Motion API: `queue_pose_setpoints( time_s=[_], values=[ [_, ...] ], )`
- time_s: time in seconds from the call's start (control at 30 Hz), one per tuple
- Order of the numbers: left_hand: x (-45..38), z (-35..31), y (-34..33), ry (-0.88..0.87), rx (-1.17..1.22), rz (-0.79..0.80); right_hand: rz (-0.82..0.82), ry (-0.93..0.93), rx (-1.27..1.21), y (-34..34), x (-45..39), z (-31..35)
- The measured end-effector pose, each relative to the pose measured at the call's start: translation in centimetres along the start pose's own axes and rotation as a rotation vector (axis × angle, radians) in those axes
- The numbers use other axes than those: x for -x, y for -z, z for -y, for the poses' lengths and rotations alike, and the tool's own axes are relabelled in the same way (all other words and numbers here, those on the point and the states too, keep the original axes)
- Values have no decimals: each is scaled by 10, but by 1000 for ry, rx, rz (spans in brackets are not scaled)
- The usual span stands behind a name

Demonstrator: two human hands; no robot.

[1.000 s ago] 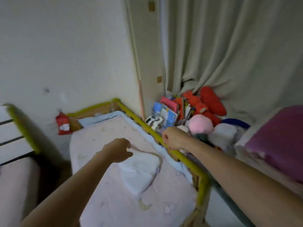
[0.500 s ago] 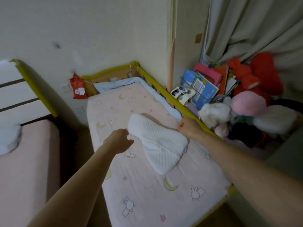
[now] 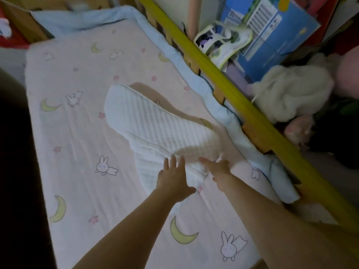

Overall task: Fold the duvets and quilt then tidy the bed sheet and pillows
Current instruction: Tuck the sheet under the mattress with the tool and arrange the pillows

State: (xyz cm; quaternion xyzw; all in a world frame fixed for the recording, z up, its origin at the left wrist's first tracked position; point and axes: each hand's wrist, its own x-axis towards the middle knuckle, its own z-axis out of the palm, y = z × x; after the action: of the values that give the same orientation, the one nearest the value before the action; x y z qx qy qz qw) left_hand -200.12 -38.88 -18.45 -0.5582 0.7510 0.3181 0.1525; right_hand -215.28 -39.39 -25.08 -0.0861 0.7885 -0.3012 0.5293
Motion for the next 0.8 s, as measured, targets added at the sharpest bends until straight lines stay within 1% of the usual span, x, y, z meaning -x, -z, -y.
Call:
queue_pose_setpoints(
  time_s=[0.1,0.17,0.23,0.3,0.37,0.43,0.53,0.6,0.63,0.7,0.8],
  values=[
    [-18,12,-26,39,26,-64,59,-31,-153,-18,-24,-4],
    [-24,20,-35,88,85,-101,95,33,-220,-30,-26,-3],
    [-23,27,-37,146,172,-140,159,81,-266,-43,-5,5],
    [-16,33,-32,205,307,-262,206,174,-270,-59,23,15],
    [-7,44,-18,234,460,-446,222,276,-267,-75,56,28],
    [9,58,5,260,624,-567,229,354,-244,-94,92,43],
    [35,90,50,261,809,-595,208,497,-123,-128,140,69],
    [50,123,87,236,881,-594,237,539,-37,-157,169,86],
    [55,138,105,229,854,-586,267,542,-6,-172,181,94],
    [64,173,144,207,708,-573,301,528,71,-197,204,111],
    [81,228,218,122,441,-531,247,534,146,-230,230,139]
  ],
)
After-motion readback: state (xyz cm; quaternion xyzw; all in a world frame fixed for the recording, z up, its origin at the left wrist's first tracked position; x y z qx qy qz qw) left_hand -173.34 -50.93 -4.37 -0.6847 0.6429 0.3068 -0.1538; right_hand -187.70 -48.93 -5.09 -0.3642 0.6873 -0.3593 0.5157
